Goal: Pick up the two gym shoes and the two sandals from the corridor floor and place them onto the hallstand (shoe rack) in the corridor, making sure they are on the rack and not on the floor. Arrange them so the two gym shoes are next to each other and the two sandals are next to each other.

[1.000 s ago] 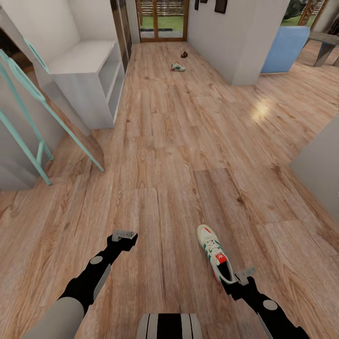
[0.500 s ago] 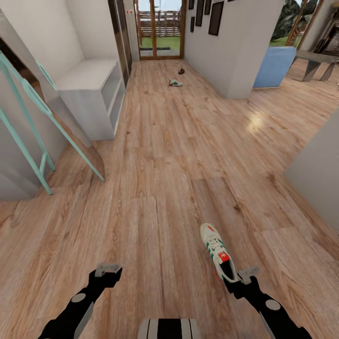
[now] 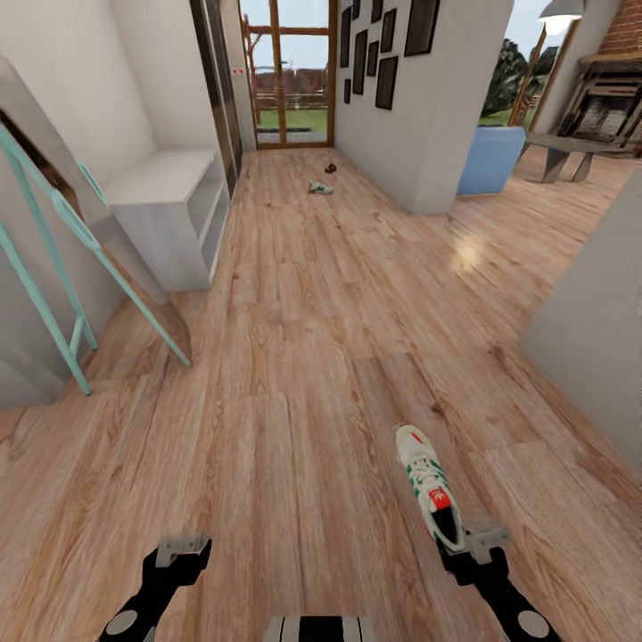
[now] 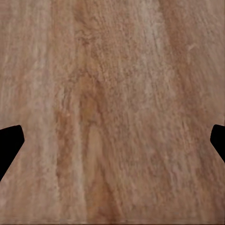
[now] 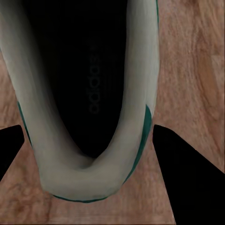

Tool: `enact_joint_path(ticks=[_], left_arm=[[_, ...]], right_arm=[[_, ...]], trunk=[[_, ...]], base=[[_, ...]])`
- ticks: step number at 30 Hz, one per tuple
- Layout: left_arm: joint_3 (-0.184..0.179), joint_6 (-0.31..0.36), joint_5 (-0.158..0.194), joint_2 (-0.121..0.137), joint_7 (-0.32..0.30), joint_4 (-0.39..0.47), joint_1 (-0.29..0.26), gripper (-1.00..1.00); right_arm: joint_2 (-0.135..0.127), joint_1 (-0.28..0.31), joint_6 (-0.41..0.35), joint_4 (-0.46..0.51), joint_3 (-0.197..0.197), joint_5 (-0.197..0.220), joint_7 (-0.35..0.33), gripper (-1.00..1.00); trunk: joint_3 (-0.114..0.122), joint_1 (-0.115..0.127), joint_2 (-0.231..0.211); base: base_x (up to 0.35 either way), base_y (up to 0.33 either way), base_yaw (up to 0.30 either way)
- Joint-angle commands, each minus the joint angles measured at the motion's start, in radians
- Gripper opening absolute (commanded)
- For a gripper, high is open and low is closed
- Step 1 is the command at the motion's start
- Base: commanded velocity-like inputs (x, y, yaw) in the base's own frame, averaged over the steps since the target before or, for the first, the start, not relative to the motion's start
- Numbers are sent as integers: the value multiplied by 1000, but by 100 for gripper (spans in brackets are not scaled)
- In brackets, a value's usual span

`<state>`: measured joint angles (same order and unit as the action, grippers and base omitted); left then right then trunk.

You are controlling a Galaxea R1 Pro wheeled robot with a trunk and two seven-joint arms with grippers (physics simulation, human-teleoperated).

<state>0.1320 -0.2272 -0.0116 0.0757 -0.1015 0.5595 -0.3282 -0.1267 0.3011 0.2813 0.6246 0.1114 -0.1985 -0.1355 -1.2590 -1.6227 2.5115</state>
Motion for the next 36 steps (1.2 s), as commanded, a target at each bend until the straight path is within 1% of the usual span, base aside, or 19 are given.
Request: enact_joint_path(ticks=[1, 2, 3, 4, 5, 6, 7, 10, 15, 25, 36], left_arm=[[6, -4, -1, -1, -5, -1, 6, 100], [7, -8, 0, -1, 2, -2, 25, 100], [7, -9, 0, -1, 3, -2, 31, 100], [8, -16, 0, -1, 6, -3, 55, 100], [8, -24, 1, -1, 7, -6, 69, 100], [8, -40, 1, -1, 8, -11, 82, 100], [8, -72, 1, -1, 9, -16, 97, 100], [8, -106, 1, -1, 11, -25, 112, 100], [8, -122, 1, -1, 10, -49, 116, 100], [8, -125, 1, -1, 9, -54, 116, 100], [6, -126, 1, -2, 8, -55, 116, 100]], right_arm=[[2, -7, 15, -7, 12, -6, -1, -100], [3, -25, 43, -28, 32, -4, 10, -100], [3, -30, 53, -38, 38, -3, 12, -100], [4, -41, 93, -77, 52, -2, 18, -100], [3, -46, 119, -103, 59, -2, 20, -100], [4, -49, 147, -129, 63, -1, 22, -100], [4, -51, 184, -162, 72, -1, 23, -100], [6, -54, 221, -199, 92, -1, 25, -100], [11, -54, 230, -233, 99, 0, 25, -100], [12, -54, 231, -244, 100, 1, 25, -100], [13, -54, 231, -244, 100, 1, 25, -100]], trunk=[[5, 1, 0], [10, 1, 0], [16, 2, -1], [21, 2, -1], [27, 2, -1], [32, 3, -1], [37, 3, -1], [54, 5, -2], [81, 7, -3], [131, 11, -6], [132, 11, -6]], base=[[0, 0, -95], [0, 0, -95], [0, 0, -95], [0, 0, -95], [0, 0, -95], [0, 0, -95], [0, 0, -95], [0, 0, -95], [0, 0, -95], [0, 0, -74], [0, 0, -10]])
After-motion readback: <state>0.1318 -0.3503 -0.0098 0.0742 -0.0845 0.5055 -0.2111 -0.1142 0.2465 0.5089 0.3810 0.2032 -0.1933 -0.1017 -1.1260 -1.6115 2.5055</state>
